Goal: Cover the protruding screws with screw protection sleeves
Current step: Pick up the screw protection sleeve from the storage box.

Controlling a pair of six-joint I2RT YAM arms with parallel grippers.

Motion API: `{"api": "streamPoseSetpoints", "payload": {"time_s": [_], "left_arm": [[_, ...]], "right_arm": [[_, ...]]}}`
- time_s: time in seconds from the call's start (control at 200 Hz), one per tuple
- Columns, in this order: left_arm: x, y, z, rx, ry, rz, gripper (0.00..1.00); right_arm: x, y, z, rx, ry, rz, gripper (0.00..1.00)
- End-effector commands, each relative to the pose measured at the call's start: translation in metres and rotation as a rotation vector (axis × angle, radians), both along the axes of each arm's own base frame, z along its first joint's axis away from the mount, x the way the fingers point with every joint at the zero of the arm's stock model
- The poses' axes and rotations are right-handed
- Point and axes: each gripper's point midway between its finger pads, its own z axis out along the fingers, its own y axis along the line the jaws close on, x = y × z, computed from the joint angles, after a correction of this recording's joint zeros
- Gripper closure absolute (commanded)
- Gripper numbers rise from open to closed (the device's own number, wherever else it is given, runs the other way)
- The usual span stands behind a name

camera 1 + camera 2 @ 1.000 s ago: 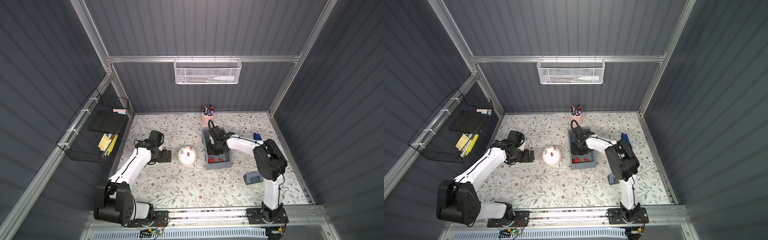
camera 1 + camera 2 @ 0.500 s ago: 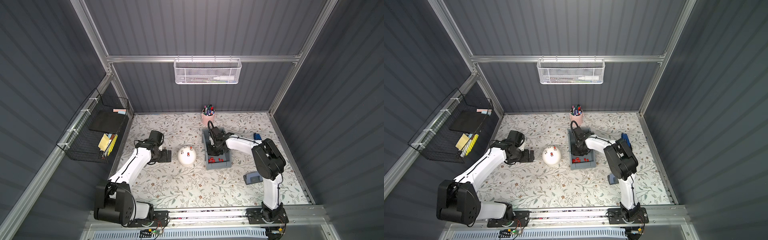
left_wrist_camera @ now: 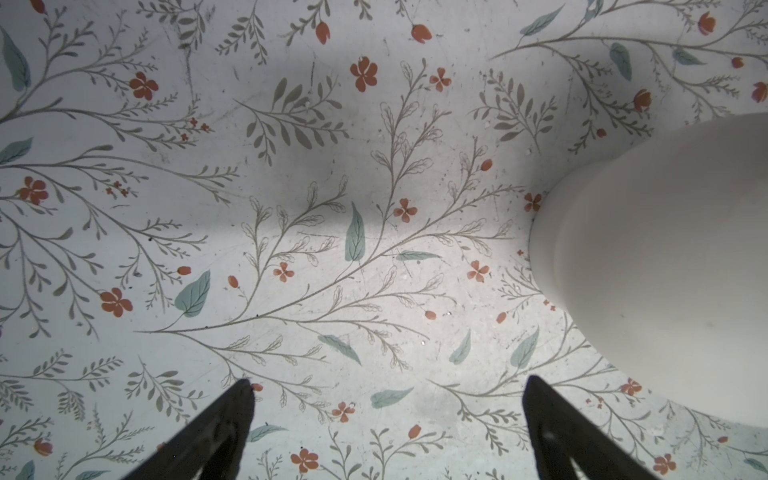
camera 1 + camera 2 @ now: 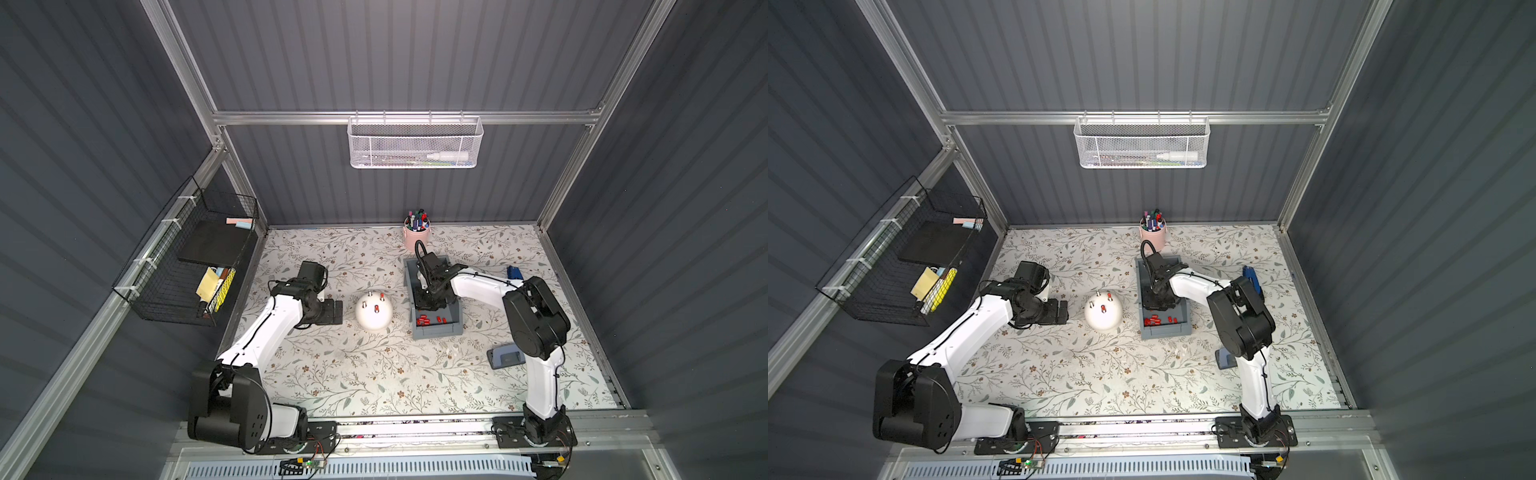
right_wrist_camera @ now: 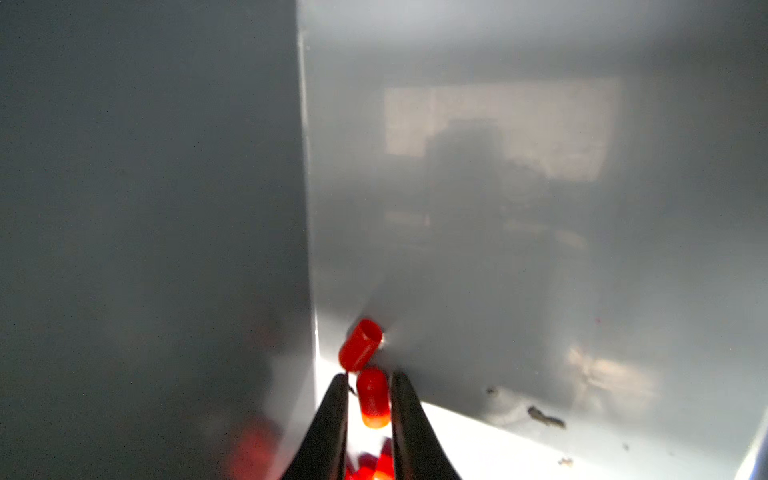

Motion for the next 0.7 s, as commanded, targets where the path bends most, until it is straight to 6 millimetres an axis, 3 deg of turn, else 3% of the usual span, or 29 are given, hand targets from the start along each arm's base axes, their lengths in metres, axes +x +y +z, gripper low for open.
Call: {"api": "streamPoseSetpoints", "payload": {"time_s": [0.0,0.695], "left_arm": [[-0.007,0.0,0.004,0.006,0.01,-0.014,0.01],[-0.007,-0.004,0.002,-0.016,0.016,-0.012,0.01]], "right_arm": [[-0.004,-0.005,-0.005,-0.032,0.013,0.007,0.78],[0.001,-0.004,-0.02,-0.067,0.024,0.038,0.77]]}}
